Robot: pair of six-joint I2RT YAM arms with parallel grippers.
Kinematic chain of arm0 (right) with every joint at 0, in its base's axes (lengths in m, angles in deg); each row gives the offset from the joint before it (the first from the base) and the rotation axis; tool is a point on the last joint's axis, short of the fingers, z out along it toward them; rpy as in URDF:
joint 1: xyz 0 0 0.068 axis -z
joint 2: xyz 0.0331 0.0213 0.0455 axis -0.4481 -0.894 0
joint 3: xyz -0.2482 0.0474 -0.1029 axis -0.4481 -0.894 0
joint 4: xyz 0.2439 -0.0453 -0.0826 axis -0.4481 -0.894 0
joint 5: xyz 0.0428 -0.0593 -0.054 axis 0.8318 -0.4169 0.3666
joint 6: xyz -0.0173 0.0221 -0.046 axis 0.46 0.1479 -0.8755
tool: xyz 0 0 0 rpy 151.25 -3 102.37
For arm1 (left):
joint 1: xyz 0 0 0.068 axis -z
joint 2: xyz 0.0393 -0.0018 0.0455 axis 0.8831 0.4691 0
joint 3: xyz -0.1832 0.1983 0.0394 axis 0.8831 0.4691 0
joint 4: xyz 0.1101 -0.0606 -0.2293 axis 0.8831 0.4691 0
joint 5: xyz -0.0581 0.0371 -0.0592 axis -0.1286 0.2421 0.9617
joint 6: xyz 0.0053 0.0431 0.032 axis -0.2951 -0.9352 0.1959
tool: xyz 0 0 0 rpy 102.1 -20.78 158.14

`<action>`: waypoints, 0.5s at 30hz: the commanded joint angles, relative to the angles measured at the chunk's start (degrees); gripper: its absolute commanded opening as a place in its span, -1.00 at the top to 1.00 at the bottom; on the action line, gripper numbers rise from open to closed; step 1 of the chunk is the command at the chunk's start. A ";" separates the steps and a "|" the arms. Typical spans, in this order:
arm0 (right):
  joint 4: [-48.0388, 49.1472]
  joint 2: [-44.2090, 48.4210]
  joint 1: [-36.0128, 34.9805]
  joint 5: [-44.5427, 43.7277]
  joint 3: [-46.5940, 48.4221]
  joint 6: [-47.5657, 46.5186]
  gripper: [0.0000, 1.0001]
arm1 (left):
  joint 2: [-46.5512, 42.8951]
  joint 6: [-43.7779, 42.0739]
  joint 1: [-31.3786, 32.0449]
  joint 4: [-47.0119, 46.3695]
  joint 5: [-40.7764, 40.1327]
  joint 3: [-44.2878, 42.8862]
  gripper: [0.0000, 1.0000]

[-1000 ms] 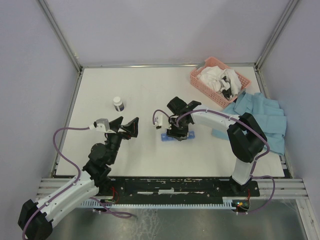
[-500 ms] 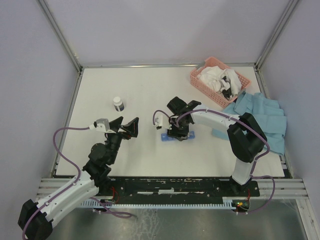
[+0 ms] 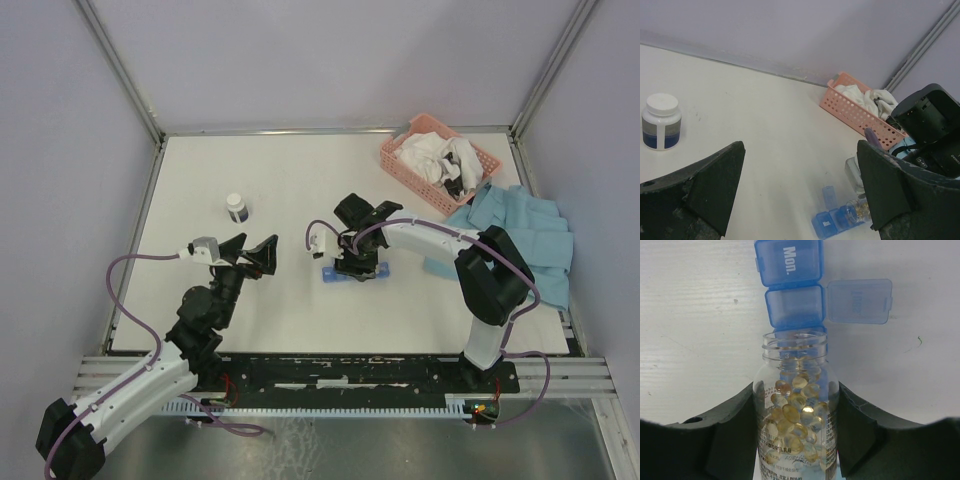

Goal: Sort the pills into containers

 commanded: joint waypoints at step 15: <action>4.87 2.36 -0.84 -4.42 -1.34 1.18 0.90 | -0.05 1.21 0.05 -1.50 -0.86 -0.67 -0.99</action>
